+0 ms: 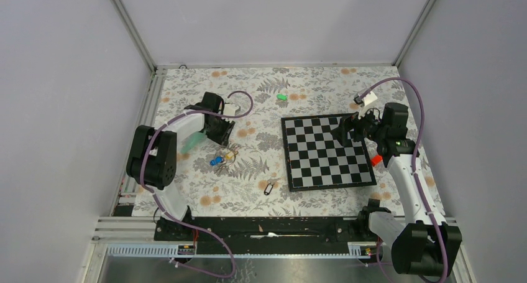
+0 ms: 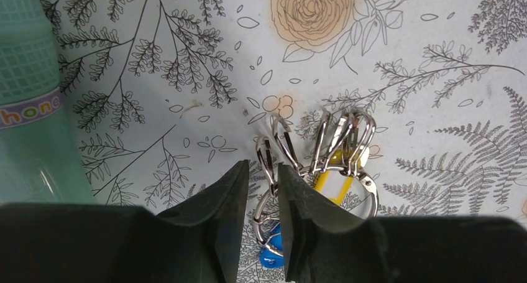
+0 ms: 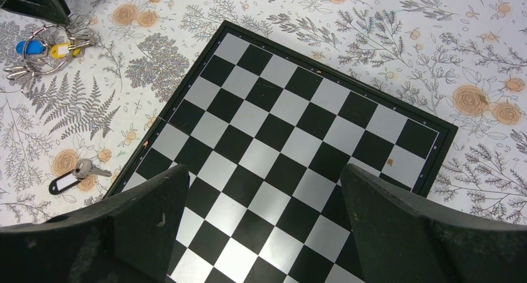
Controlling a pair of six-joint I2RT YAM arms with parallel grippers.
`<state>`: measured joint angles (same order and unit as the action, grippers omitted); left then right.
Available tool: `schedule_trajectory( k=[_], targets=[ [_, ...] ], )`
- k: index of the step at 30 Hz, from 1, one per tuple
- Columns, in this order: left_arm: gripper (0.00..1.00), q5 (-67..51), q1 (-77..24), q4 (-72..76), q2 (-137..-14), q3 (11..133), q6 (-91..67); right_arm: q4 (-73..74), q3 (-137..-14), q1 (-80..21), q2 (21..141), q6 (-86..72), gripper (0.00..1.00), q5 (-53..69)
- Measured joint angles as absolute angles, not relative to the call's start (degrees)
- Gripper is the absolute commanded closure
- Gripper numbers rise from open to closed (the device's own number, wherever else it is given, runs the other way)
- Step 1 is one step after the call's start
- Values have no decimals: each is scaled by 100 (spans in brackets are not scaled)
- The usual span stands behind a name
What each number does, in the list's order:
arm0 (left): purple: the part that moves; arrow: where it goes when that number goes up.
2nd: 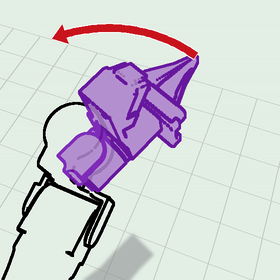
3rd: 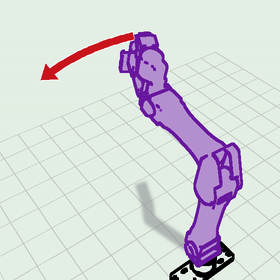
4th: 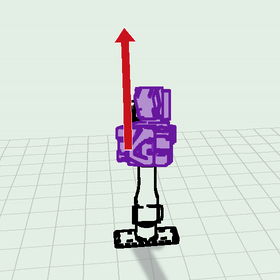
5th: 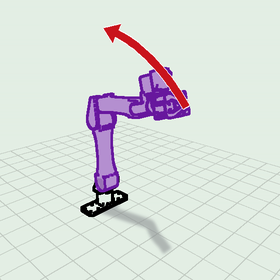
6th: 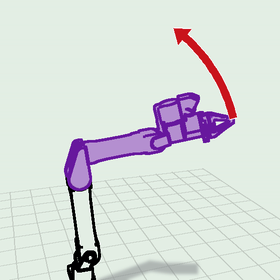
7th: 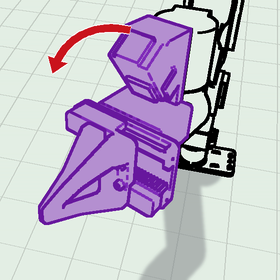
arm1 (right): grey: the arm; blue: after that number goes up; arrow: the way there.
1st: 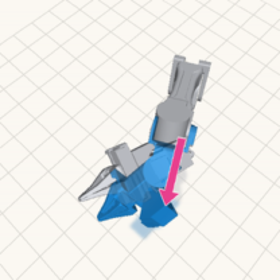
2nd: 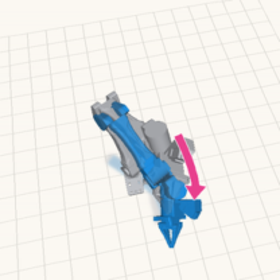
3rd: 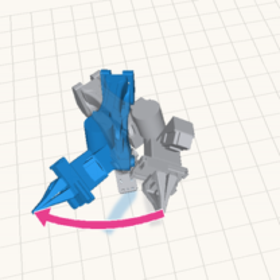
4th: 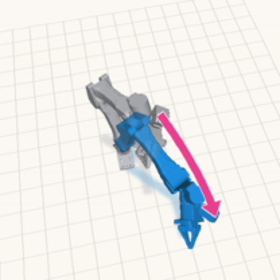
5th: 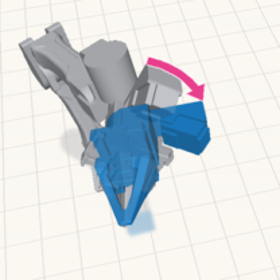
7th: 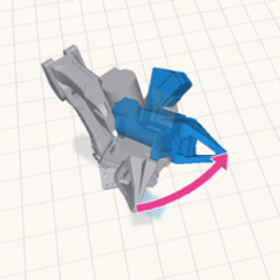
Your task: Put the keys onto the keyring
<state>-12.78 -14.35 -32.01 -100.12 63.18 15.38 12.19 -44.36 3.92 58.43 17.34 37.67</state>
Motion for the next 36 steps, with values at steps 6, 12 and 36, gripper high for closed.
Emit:
schedule_trajectory(
  k=[6, 12, 36],
  targets=[
    [70, -1280, -1391, -3245, -10145, 6418, 1498, 1221, -4436, 392, 5852, 1737, 1, 3782],
    [72, -1284, -1391, -3293, -10221, 6464, 1492, 1221, -4436, 392, 5852, 1739, 1, 3819],
    [100, -1881, -1125, -3538, -10112, 6650, 1594, 1221, -4436, 392, 5852, 1723, 1, 3881]
  ],
)
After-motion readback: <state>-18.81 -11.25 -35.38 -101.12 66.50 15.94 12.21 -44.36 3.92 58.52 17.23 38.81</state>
